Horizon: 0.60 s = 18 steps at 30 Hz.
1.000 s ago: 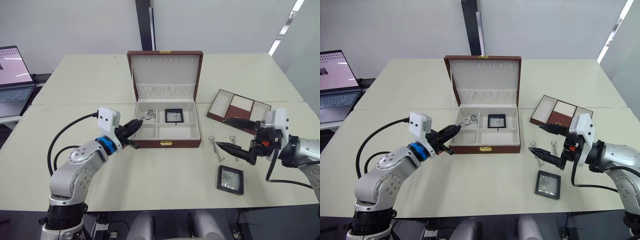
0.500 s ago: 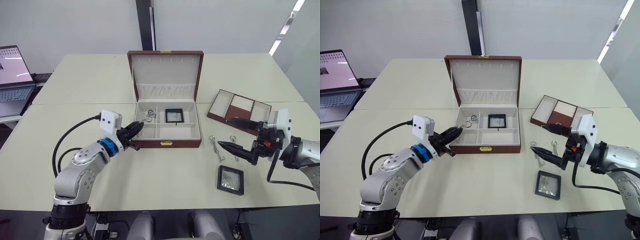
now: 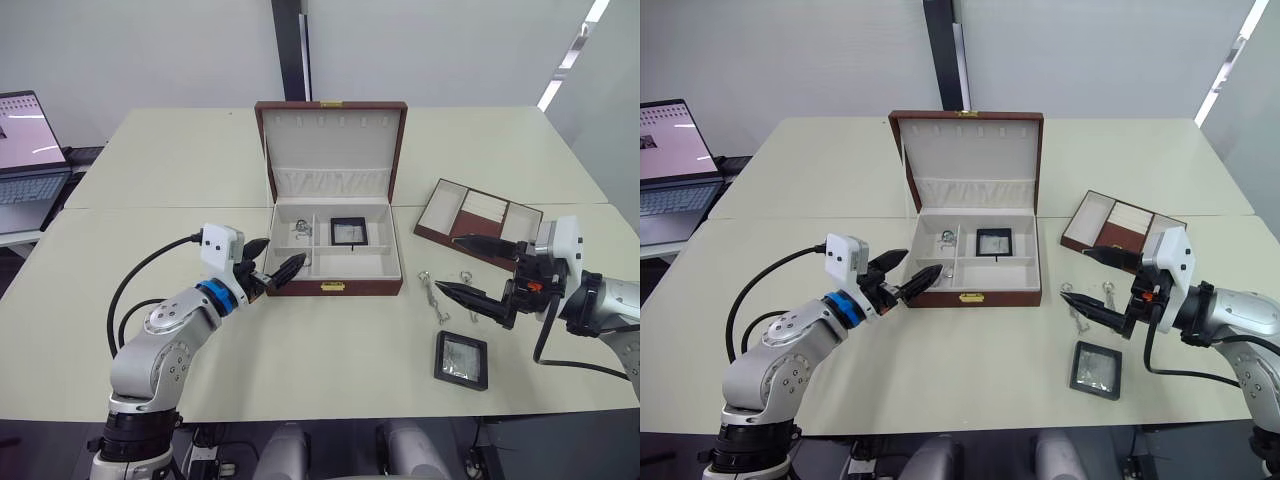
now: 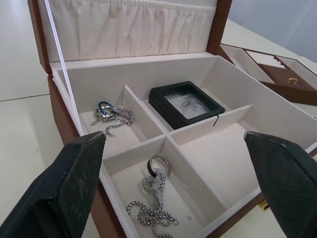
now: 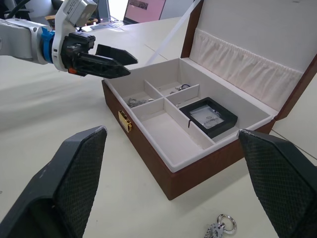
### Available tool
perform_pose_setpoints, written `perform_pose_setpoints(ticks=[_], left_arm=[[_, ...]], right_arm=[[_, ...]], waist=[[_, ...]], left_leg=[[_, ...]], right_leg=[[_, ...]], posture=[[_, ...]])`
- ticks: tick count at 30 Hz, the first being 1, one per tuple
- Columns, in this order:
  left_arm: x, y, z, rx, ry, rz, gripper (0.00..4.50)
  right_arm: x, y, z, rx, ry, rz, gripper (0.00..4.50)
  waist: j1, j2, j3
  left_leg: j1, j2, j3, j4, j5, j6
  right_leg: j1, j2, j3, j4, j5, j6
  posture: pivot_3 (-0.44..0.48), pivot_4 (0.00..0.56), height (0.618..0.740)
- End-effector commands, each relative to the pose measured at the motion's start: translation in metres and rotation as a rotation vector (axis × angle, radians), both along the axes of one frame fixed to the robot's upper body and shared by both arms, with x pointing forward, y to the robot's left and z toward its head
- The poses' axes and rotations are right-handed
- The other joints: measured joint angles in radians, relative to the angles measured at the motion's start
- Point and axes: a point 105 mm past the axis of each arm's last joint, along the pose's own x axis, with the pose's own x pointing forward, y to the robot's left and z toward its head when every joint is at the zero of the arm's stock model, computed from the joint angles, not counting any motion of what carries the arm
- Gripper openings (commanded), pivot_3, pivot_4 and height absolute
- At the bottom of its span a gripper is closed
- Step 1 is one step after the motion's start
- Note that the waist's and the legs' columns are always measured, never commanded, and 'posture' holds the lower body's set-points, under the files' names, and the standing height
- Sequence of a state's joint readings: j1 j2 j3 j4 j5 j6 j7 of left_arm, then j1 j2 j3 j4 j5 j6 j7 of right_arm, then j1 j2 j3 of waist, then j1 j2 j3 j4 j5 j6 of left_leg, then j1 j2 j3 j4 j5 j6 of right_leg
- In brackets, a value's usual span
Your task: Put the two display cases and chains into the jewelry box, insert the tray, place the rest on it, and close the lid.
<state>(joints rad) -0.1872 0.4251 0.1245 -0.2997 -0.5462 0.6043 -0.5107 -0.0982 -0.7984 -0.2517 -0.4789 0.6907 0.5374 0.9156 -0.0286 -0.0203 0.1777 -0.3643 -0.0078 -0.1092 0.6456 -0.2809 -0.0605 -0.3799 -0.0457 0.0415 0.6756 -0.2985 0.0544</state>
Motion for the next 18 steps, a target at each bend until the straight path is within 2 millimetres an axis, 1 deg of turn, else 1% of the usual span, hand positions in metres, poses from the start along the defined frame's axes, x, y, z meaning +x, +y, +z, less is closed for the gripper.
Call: perform_pose_setpoints(ticks=[1, 5, 7, 9, 11, 13, 14, 16, 18], left_arm=[[-0.003, 0.004, 0.010, -0.022, -0.039, -0.012, 4.47], [-0.006, 0.006, 0.013, -0.021, -0.039, -0.033, 4.47], [-0.009, 0.008, 0.017, -0.025, -0.044, -0.056, 4.47], [-0.015, 0.013, 0.021, -0.013, -0.043, -0.090, 4.47], [-0.018, 0.035, 0.026, 0.010, -0.038, -0.075, 4.47], [-0.021, 0.074, 0.026, 0.081, -0.027, -0.007, 4.47], [-0.023, 0.086, 0.024, 0.113, -0.018, 0.012, 4.47], [-0.027, 0.106, 0.021, 0.168, -0.005, 0.052, 4.47], [-0.029, 0.119, 0.021, 0.185, -0.001, 0.084, 4.47]], right_arm=[[-0.001, -0.001, 0.009, -0.001, -0.032, 0.007, 4.50], [0.001, -0.004, 0.008, 0.000, -0.026, -0.002, 4.50], [0.002, -0.007, 0.007, 0.003, -0.019, -0.015, 4.50], [0.004, -0.013, 0.003, 0.007, -0.008, -0.040, 4.50], [0.007, -0.025, -0.003, 0.012, 0.014, -0.087, 4.50], [0.013, -0.047, -0.011, 0.014, 0.038, -0.167, 4.50], [0.014, -0.055, -0.014, 0.016, 0.045, -0.193, 4.50], [0.018, -0.071, -0.020, 0.010, 0.056, -0.249, 4.50], [0.020, -0.083, -0.024, 0.014, 0.063, -0.290, 4.50]], waist=[[0.000, 0.000, 0.000], [0.000, 0.000, 0.000], [0.000, 0.000, 0.000], [-0.001, 0.000, 0.000], [-0.001, 0.000, 0.000], [-0.002, -0.001, 0.001], [-0.003, -0.001, 0.001], [-0.003, 0.000, 0.002], [-0.002, 0.001, 0.002]], left_leg=[[0.000, 0.000, 0.000, 0.000, 0.000, 0.000], [0.000, 0.000, 0.000, 0.000, 0.000, 0.000], [0.000, 0.000, 0.000, 0.000, 0.000, 0.000], [0.000, 0.000, 0.000, 0.000, 0.000, 0.000], [0.000, 0.000, 0.000, 0.000, 0.000, 0.000], [0.000, 0.001, 0.000, -0.001, 0.000, 0.000], [0.000, 0.001, 0.000, -0.001, 0.000, 0.000], [0.001, 0.001, 0.001, -0.001, 0.000, 0.000], [0.001, 0.000, 0.001, -0.001, 0.000, 0.000]], right_leg=[[0.000, 0.000, 0.000, 0.000, 0.000, 0.000], [0.000, 0.000, 0.000, 0.000, 0.000, 0.000], [0.000, 0.000, 0.000, 0.000, 0.000, 0.000], [0.000, 0.000, 0.000, 0.000, 0.000, 0.000], [0.000, 0.000, 0.000, 0.000, 0.000, 0.000], [-0.001, 0.001, 0.000, 0.000, 0.000, 0.000], [-0.001, 0.001, 0.000, 0.000, 0.000, 0.000], [-0.001, 0.001, 0.001, 0.000, 0.000, -0.001], [-0.001, 0.000, 0.001, 0.000, 0.000, 0.000]], posture=[[0.000, 0.150, 0.740], [0.000, 0.150, 0.740], [0.000, 0.150, 0.740], [0.000, 0.150, 0.740], [0.000, 0.150, 0.740], [0.000, 0.150, 0.740], [0.000, 0.150, 0.740], [0.000, 0.150, 0.740], [0.000, 0.150, 0.740]])
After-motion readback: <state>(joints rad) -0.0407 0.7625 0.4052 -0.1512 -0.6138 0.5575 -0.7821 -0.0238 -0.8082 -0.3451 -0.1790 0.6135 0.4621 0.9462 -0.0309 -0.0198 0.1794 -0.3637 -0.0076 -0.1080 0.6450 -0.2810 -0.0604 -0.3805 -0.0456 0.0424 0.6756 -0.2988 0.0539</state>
